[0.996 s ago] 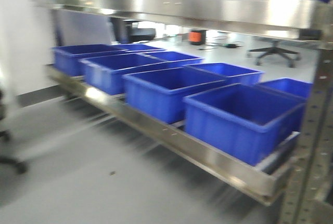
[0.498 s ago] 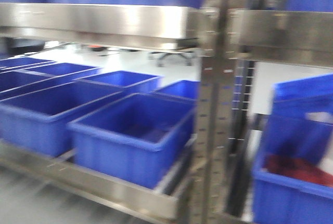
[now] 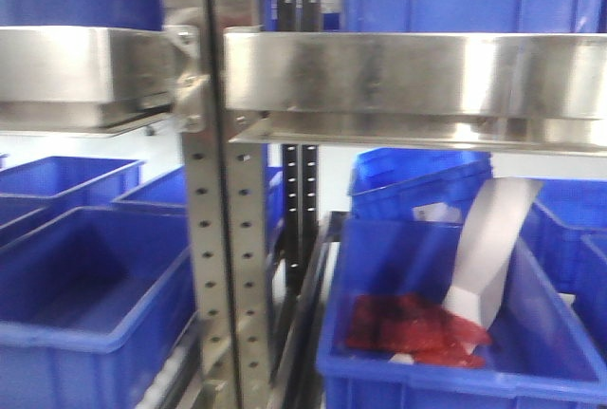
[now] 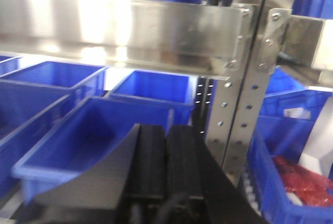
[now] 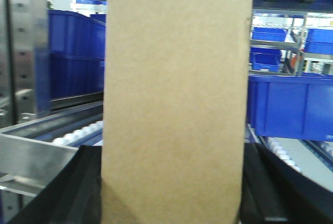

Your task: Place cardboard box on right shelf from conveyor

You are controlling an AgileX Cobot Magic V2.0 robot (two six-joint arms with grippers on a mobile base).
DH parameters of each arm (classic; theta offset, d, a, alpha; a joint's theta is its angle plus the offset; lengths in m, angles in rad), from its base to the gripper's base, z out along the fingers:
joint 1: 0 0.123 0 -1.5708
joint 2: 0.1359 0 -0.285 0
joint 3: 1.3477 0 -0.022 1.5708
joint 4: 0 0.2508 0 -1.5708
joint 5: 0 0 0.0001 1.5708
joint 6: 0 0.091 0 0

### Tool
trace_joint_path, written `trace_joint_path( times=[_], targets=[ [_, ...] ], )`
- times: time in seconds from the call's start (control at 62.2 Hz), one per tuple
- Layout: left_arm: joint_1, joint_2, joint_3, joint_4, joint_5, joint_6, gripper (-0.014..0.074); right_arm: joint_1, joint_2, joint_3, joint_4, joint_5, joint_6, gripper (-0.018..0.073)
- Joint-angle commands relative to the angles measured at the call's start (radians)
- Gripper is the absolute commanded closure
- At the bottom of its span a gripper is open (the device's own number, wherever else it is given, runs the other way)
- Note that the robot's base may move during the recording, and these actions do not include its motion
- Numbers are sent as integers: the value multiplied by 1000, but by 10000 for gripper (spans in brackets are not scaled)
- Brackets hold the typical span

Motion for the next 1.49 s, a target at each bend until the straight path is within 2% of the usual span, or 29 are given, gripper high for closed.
trace_joint_path(
  times=[0.0, 1.478],
  targets=[
    [-7, -6, -3, -3, -81, -1, 715, -6, -8, -28, -2, -104, -8, 247],
    [-7, -6, -3, -3, -81, -1, 715, -6, -8, -28, -2, -110, -8, 247]
  ],
)
